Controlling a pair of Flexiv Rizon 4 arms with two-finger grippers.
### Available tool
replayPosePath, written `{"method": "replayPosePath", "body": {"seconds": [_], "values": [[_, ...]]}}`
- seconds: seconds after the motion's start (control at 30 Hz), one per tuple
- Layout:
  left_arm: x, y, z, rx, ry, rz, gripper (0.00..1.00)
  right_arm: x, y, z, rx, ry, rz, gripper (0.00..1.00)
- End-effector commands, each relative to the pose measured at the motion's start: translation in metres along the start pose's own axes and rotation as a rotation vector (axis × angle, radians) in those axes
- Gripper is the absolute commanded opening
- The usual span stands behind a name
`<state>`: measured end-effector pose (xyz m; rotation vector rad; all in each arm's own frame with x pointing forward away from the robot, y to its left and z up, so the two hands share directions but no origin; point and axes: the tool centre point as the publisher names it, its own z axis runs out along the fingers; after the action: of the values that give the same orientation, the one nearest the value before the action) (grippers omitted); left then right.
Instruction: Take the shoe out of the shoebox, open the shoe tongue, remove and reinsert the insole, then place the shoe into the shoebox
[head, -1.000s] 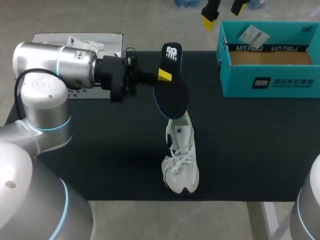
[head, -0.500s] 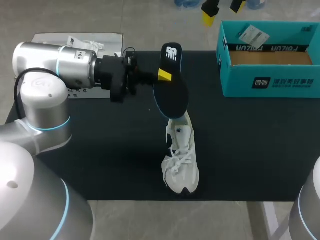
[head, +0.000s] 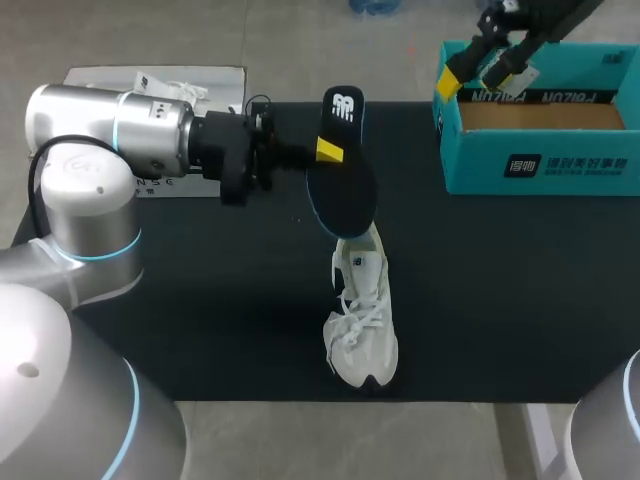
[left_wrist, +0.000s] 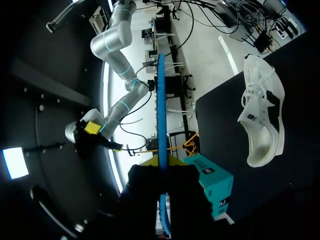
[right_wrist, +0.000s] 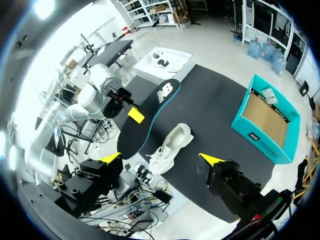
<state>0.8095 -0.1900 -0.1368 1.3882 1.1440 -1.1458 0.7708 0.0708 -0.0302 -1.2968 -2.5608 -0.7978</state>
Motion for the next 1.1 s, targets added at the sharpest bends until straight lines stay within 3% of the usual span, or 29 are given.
{"method": "replayPosePath", "body": {"seconds": [0.03,0.23,0.73,0.87,1.0,1.1], "values": [[0.001,0.000,0.001,-0.002,-0.001,0.002,0.00,-0.004,-0.006,0.024,-0.559,0.501,0.079,1.00],[0.001,0.000,0.001,-0.002,-0.001,0.002,0.00,-0.002,0.008,0.034,-0.553,0.565,0.057,1.00],[0.001,0.000,0.001,-0.002,-0.001,0.002,0.00,-0.011,0.016,0.056,-0.500,0.607,0.047,1.00],[0.001,0.000,0.001,-0.002,-0.001,0.002,0.00,-0.013,0.017,0.062,-0.429,0.607,0.083,1.00],[0.001,0.000,0.001,-0.002,-0.001,0.002,0.00,-0.017,0.018,0.075,-0.279,0.655,0.163,1.00],[0.001,0.000,0.001,-0.002,-0.001,0.002,0.00,-0.017,0.017,0.080,-0.240,0.669,0.186,1.00]]}}
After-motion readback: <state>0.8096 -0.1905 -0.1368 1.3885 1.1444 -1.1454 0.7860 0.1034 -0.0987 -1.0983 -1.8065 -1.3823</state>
